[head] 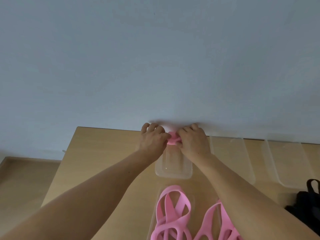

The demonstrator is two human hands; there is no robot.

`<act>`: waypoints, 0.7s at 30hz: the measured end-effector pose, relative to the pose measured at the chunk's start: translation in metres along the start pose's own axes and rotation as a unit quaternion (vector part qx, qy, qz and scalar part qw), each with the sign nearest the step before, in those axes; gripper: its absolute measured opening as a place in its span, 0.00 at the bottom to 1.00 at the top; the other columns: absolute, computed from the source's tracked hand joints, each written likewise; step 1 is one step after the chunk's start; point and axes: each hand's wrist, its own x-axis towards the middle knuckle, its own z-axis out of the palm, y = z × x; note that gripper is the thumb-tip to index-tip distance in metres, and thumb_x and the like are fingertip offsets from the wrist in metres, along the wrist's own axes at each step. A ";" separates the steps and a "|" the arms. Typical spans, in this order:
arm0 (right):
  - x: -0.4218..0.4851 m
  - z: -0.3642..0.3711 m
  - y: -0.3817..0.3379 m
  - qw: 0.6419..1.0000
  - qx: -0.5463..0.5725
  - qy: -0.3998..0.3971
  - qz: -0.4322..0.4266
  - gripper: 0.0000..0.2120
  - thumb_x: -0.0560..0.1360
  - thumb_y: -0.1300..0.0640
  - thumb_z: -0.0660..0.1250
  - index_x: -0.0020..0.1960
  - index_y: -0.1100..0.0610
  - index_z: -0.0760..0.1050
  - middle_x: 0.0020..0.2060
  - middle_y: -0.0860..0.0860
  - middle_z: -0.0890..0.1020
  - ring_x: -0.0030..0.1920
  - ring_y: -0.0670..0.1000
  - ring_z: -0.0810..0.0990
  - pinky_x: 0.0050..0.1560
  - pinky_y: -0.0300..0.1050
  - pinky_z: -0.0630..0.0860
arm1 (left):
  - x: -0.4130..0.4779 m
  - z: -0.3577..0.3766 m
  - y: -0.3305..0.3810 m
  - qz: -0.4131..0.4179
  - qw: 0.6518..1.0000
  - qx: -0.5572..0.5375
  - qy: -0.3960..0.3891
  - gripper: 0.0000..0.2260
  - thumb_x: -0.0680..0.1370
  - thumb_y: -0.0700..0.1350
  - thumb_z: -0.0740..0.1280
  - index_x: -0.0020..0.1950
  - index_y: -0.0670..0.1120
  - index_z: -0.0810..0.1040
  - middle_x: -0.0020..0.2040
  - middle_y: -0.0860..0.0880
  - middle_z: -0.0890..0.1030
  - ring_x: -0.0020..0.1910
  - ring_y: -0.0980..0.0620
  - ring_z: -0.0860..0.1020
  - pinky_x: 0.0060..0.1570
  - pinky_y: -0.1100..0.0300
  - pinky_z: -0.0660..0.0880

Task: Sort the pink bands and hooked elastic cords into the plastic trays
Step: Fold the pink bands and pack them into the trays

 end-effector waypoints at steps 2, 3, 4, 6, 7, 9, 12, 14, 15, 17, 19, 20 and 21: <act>0.000 0.002 0.000 1.000 0.006 -0.005 0.016 0.11 0.65 0.55 0.78 0.44 0.56 0.81 0.39 0.51 0.83 0.46 0.59 0.77 0.42 0.49 0.73 | 0.000 -0.001 0.003 0.002 1.000 0.016 -0.017 0.11 0.80 0.47 0.62 0.57 0.57 0.82 0.56 0.53 0.80 0.64 0.45 0.72 0.68 0.51 0.59; 0.000 0.002 0.001 1.000 0.014 -0.005 0.022 0.11 0.66 0.55 0.77 0.46 0.56 0.81 0.41 0.51 0.83 0.47 0.59 0.77 0.43 0.50 0.73 | -0.002 -0.003 0.005 0.008 1.000 0.009 -0.001 0.09 0.77 0.45 0.67 0.54 0.54 0.84 0.53 0.51 0.82 0.60 0.43 0.75 0.65 0.48 0.64; 0.001 0.002 0.001 0.999 0.021 -0.007 0.024 0.11 0.67 0.55 0.76 0.47 0.56 0.81 0.42 0.51 0.83 0.49 0.59 0.77 0.45 0.50 0.73 | -0.003 -0.005 0.006 0.012 1.000 -0.008 0.021 0.08 0.73 0.44 0.72 0.51 0.51 0.86 0.50 0.48 0.83 0.56 0.41 0.78 0.62 0.47 0.70; 0.003 0.000 0.002 0.999 0.036 -0.013 0.024 0.10 0.68 0.54 0.75 0.48 0.55 0.81 0.44 0.51 0.82 0.51 0.58 0.76 0.48 0.50 0.72 | -0.007 -0.008 0.005 0.017 0.997 -0.042 0.055 0.09 0.69 0.44 0.76 0.49 0.47 0.86 0.49 0.46 0.84 0.53 0.40 0.80 0.57 0.46 0.75; 0.003 0.000 0.003 0.999 0.040 -0.017 0.023 0.10 0.69 0.54 0.74 0.49 0.54 0.81 0.46 0.50 0.82 0.52 0.58 0.75 0.49 0.50 0.72 | -0.010 -0.009 0.004 0.022 0.996 -0.049 0.069 0.09 0.69 0.44 0.77 0.49 0.47 0.87 0.50 0.45 0.84 0.52 0.41 0.81 0.56 0.46 0.76; 0.003 -0.001 0.004 0.998 0.042 -0.028 0.024 0.10 0.70 0.54 0.72 0.51 0.54 0.81 0.48 0.50 0.81 0.55 0.57 0.74 0.52 0.50 0.71 | -0.012 -0.014 0.004 0.029 0.993 -0.055 0.104 0.09 0.69 0.41 0.77 0.48 0.47 0.87 0.48 0.46 0.85 0.50 0.41 0.82 0.53 0.46 0.77; 0.003 0.000 0.005 0.999 0.039 -0.032 0.020 0.10 0.72 0.53 0.70 0.52 0.53 0.81 0.50 0.49 0.81 0.55 0.56 0.74 0.52 0.49 0.70 | -0.010 -0.018 0.007 0.044 0.989 -0.052 0.135 0.07 0.67 0.38 0.78 0.42 0.48 0.87 0.43 0.48 0.85 0.45 0.43 0.83 0.50 0.48 0.78; 0.002 0.001 0.005 0.999 0.043 -0.030 0.015 0.09 0.72 0.54 0.71 0.51 0.54 0.81 0.49 0.50 0.82 0.54 0.56 0.75 0.51 0.49 0.70 | -0.008 -0.019 0.009 0.054 0.988 -0.043 0.142 0.07 0.65 0.37 0.79 0.39 0.48 0.87 0.39 0.50 0.85 0.42 0.44 0.83 0.49 0.48 0.79; 0.002 0.001 0.005 0.999 0.043 -0.028 0.013 0.09 0.71 0.54 0.71 0.51 0.55 0.81 0.48 0.50 0.82 0.54 0.57 0.75 0.50 0.49 0.70 | -0.008 -0.019 0.009 0.054 0.988 -0.041 0.140 0.07 0.65 0.37 0.79 0.38 0.48 0.87 0.38 0.50 0.85 0.42 0.44 0.83 0.49 0.48 0.79; 0.001 0.001 0.005 0.999 0.041 -0.025 0.012 0.10 0.71 0.54 0.71 0.51 0.54 0.81 0.48 0.50 0.82 0.54 0.57 0.75 0.50 0.49 0.70 | -0.007 -0.019 0.009 0.051 0.988 -0.046 0.136 0.07 0.66 0.37 0.78 0.39 0.48 0.87 0.38 0.50 0.85 0.42 0.43 0.83 0.49 0.48 0.79; 0.002 0.000 0.005 0.998 0.048 -0.026 0.012 0.11 0.72 0.53 0.71 0.53 0.54 0.80 0.49 0.49 0.81 0.54 0.56 0.74 0.51 0.49 0.70 | -0.008 -0.017 0.008 0.049 0.989 -0.056 0.131 0.08 0.66 0.37 0.77 0.42 0.46 0.87 0.41 0.48 0.86 0.44 0.42 0.83 0.50 0.47 0.78; 0.002 0.000 0.005 0.998 0.053 -0.025 0.013 0.11 0.71 0.52 0.71 0.53 0.53 0.80 0.49 0.49 0.81 0.54 0.56 0.74 0.51 0.49 0.70 | -0.008 -0.015 0.008 0.051 0.989 -0.055 0.131 0.09 0.66 0.37 0.77 0.44 0.46 0.87 0.42 0.48 0.86 0.45 0.42 0.83 0.51 0.47 0.78; 0.002 -0.002 0.005 0.998 0.059 -0.023 0.013 0.12 0.71 0.52 0.72 0.53 0.53 0.81 0.49 0.49 0.81 0.54 0.56 0.74 0.52 0.49 0.70 | -0.009 -0.014 0.007 0.053 0.989 -0.051 0.128 0.10 0.67 0.37 0.77 0.46 0.46 0.87 0.44 0.47 0.86 0.46 0.42 0.83 0.51 0.47 0.78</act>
